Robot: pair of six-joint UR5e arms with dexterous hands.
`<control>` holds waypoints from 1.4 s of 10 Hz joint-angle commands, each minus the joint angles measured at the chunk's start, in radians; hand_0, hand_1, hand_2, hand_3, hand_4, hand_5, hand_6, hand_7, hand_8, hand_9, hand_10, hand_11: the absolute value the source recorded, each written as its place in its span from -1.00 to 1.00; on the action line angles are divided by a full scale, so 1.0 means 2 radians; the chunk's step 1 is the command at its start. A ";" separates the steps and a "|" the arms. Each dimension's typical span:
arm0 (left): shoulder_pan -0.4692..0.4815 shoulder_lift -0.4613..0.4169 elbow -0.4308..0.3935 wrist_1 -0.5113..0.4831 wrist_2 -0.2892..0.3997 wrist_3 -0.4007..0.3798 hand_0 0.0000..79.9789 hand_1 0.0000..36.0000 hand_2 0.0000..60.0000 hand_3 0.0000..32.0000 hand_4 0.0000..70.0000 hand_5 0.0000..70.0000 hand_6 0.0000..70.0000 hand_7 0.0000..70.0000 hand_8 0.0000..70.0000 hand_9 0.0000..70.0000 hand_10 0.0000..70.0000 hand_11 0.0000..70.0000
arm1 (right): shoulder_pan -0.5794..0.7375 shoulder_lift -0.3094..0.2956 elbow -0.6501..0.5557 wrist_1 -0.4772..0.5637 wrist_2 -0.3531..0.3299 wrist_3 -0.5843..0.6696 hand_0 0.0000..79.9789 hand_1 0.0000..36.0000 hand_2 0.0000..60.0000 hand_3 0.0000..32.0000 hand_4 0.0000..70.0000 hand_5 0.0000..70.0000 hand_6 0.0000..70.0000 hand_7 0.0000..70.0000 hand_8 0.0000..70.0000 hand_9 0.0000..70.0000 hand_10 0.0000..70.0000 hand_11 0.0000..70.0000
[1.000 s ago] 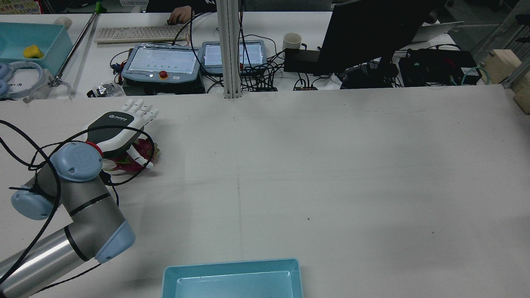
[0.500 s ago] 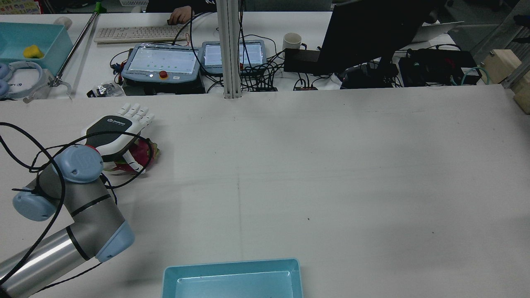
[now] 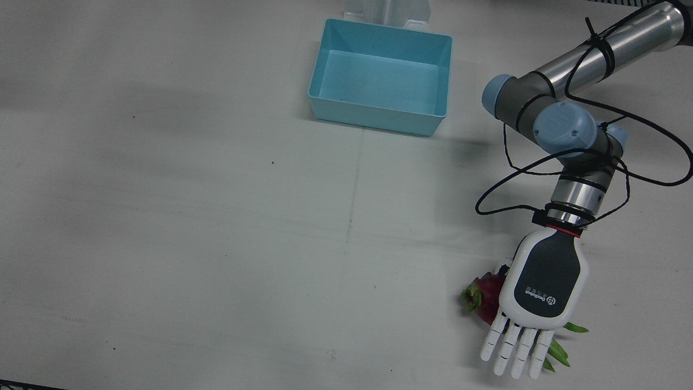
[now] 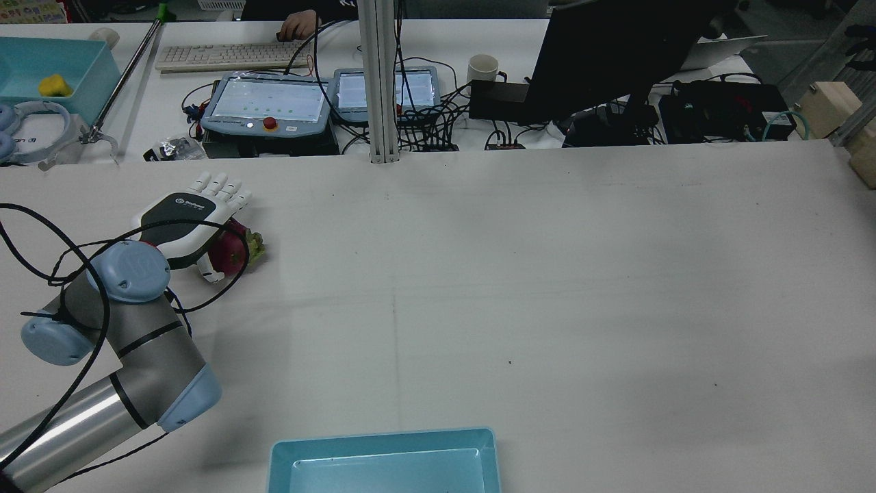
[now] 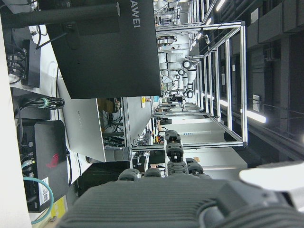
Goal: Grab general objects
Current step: 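Tighten the left hand's grip on the pink dragon fruit, then lift the dragon fruit with the left hand and carry it toward the blue tray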
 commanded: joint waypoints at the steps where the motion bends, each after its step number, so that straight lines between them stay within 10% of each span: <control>1: -0.001 0.000 0.002 -0.007 0.000 0.014 0.51 1.00 0.22 -1.00 -1.00 -0.19 -1.00 -0.83 -0.99 -1.00 -1.00 -1.00 | 0.000 0.000 0.000 0.000 -0.001 0.000 -1.00 -1.00 -1.00 -1.00 -1.00 -1.00 -1.00 -1.00 -1.00 -1.00 -1.00 -1.00; 6: -0.001 0.000 0.002 -0.016 0.000 0.014 0.53 0.97 0.38 -1.00 -0.15 0.70 -0.99 -0.63 -1.00 -0.97 -1.00 -1.00 | 0.000 0.000 0.000 0.000 -0.001 0.001 -1.00 -1.00 -1.00 -1.00 -1.00 -1.00 -1.00 -1.00 -1.00 -1.00 -1.00 -1.00; 8: -0.002 0.000 -0.006 -0.016 0.000 0.011 0.44 1.00 1.00 -1.00 0.35 0.76 -0.94 -0.56 -1.00 -0.95 -1.00 -1.00 | 0.000 0.000 0.000 0.000 0.000 0.000 -1.00 -1.00 -1.00 -1.00 -1.00 -1.00 -1.00 -1.00 -1.00 -1.00 -1.00 -1.00; 11: 0.001 0.000 -0.094 0.018 0.007 0.008 0.28 1.00 1.00 -1.00 0.21 0.57 -0.93 -0.57 -1.00 -0.95 -0.98 -0.91 | 0.000 0.000 0.000 0.000 -0.001 0.000 -1.00 -1.00 -1.00 -1.00 -1.00 -1.00 -1.00 -1.00 -1.00 -1.00 -1.00 -1.00; 14: 0.001 -0.008 -0.182 0.050 0.115 0.001 0.28 1.00 1.00 -1.00 0.10 0.40 -0.96 -0.57 -1.00 -0.95 -0.96 -0.87 | 0.000 0.000 0.000 0.000 0.000 0.000 -1.00 -1.00 -1.00 -1.00 -1.00 -1.00 -1.00 -1.00 -1.00 -1.00 -1.00 -1.00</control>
